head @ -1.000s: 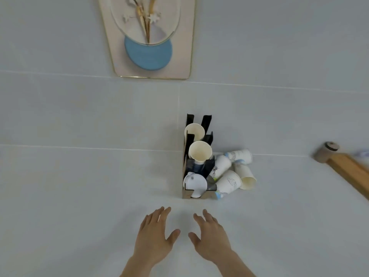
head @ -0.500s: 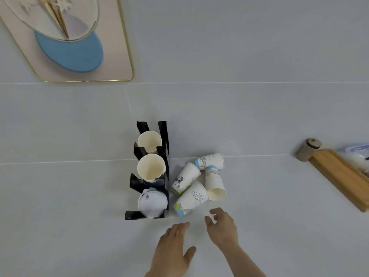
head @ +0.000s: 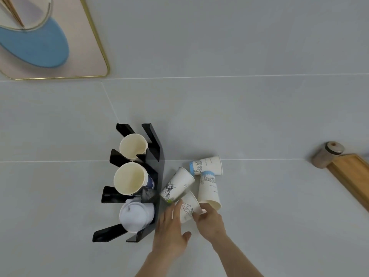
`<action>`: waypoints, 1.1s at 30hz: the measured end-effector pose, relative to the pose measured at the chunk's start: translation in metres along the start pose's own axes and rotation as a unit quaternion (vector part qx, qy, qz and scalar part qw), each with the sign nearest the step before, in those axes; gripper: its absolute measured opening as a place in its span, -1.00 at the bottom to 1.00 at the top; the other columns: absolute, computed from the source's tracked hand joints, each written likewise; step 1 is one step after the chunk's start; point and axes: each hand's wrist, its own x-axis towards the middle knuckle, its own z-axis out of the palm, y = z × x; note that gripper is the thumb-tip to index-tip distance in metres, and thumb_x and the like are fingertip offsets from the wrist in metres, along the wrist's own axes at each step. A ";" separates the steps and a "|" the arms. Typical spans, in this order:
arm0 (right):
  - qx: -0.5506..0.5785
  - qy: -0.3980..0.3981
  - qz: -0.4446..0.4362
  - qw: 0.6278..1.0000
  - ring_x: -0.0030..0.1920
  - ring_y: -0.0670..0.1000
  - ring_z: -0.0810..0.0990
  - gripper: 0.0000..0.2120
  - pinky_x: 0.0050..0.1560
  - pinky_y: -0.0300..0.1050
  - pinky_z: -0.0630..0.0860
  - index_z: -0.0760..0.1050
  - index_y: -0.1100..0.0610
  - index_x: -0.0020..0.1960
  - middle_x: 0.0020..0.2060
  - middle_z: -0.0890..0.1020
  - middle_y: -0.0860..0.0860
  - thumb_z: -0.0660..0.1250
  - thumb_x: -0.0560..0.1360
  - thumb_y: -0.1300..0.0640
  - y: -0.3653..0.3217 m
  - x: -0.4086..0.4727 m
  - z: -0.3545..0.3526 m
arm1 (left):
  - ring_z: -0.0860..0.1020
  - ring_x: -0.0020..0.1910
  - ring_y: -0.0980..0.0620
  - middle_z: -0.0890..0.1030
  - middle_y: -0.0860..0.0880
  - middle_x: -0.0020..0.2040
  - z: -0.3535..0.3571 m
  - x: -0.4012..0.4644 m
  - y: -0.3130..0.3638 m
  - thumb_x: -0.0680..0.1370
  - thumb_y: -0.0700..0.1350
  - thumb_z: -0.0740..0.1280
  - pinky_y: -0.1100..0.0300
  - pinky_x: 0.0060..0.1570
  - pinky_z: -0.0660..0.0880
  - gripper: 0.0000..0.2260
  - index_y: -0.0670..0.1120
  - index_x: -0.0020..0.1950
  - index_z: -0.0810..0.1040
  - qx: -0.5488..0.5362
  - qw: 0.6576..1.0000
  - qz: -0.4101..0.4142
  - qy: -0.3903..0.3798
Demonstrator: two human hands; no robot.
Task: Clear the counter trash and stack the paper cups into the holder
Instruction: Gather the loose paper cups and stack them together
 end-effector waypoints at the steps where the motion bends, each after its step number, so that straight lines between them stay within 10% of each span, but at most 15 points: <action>1: 0.014 0.009 -0.006 1.000 0.14 0.12 0.64 -0.66 0.15 -0.06 0.55 0.51 -0.02 0.32 0.01 0.71 0.00 0.33 0.57 -0.05 0.000 0.000 0.000 | 0.15 0.55 0.00 0.13 0.09 0.57 0.000 0.003 0.001 0.50 0.07 0.42 0.05 0.51 0.21 -0.11 0.14 0.63 -0.12 0.007 1.000 -0.004 0.006; 9: 0.037 0.108 -0.204 0.972 -0.20 -0.06 0.64 -0.78 -0.17 -0.05 0.61 0.61 -0.07 -0.13 -0.24 0.69 -0.11 0.28 0.52 -0.16 -0.003 -0.019 -0.008 | 0.33 0.45 0.01 0.30 0.11 0.44 -0.005 0.017 0.015 0.34 0.17 0.52 0.01 0.29 0.46 0.00 0.28 0.59 -0.06 -0.102 0.992 -0.017 0.076; 15: 0.084 0.108 -0.237 0.962 -0.30 -0.03 0.63 -0.91 -0.24 0.02 0.60 0.64 -0.05 -0.18 -0.28 0.70 -0.13 0.40 0.50 0.02 -0.007 -0.022 -0.029 | 0.58 0.19 0.00 0.50 0.14 0.18 -0.002 0.016 0.012 0.25 0.15 0.56 0.07 -0.03 0.55 -0.29 0.20 0.32 0.32 -0.160 0.978 -0.072 0.114; 19: -0.038 0.329 -0.194 0.923 -0.06 0.09 0.61 -0.67 -0.18 0.06 0.61 0.60 -0.02 0.09 -0.03 0.61 -0.01 0.44 0.40 0.30 0.005 0.004 -0.051 | 0.58 0.15 0.01 0.56 0.17 0.19 0.002 0.007 0.005 0.22 0.02 0.61 0.16 -0.02 0.47 -0.29 0.19 0.25 0.31 -0.242 0.955 -0.109 0.134; 22: -0.215 0.263 -0.161 0.927 0.27 0.22 0.50 -0.31 0.08 0.13 0.59 0.45 -0.01 0.44 0.37 0.44 0.12 0.45 0.36 0.35 0.021 0.029 -0.069 | 0.56 0.15 0.03 0.54 0.28 0.12 0.004 -0.004 0.005 0.22 0.04 0.61 0.16 -0.01 0.44 -0.30 0.30 0.19 0.26 -0.261 0.949 -0.114 0.132; 25: -0.263 0.181 -0.131 0.938 0.25 0.17 0.57 -0.40 0.06 0.06 0.60 0.41 -0.10 0.48 0.40 0.45 0.05 0.41 0.49 0.23 0.032 0.042 -0.076 | 0.55 0.20 0.04 0.54 0.27 0.16 0.003 -0.007 0.007 0.20 0.07 0.61 0.15 0.01 0.45 -0.26 0.27 0.24 0.28 -0.262 0.950 -0.114 0.127; 29: -0.183 0.268 -0.165 0.931 -0.21 0.22 0.64 -0.73 -0.27 -0.03 0.50 0.65 0.05 0.16 -0.08 0.67 0.07 0.36 0.52 0.27 0.030 0.041 -0.078 | 0.45 0.33 0.10 0.43 0.25 0.34 -0.003 -0.005 0.010 0.17 0.07 0.62 0.14 0.13 0.47 -0.06 0.24 0.44 0.19 -0.242 0.959 -0.079 0.123; 33: 0.057 0.290 -0.159 0.942 -0.24 0.10 0.60 -0.81 -0.18 0.02 0.59 0.68 0.07 0.11 -0.11 0.69 0.05 0.32 0.59 0.22 -0.003 0.022 -0.088 | 0.32 0.43 0.17 0.31 0.27 0.46 -0.009 0.001 0.014 0.20 0.07 0.63 0.08 0.31 0.45 0.05 0.24 0.54 0.09 -0.226 0.965 -0.041 0.122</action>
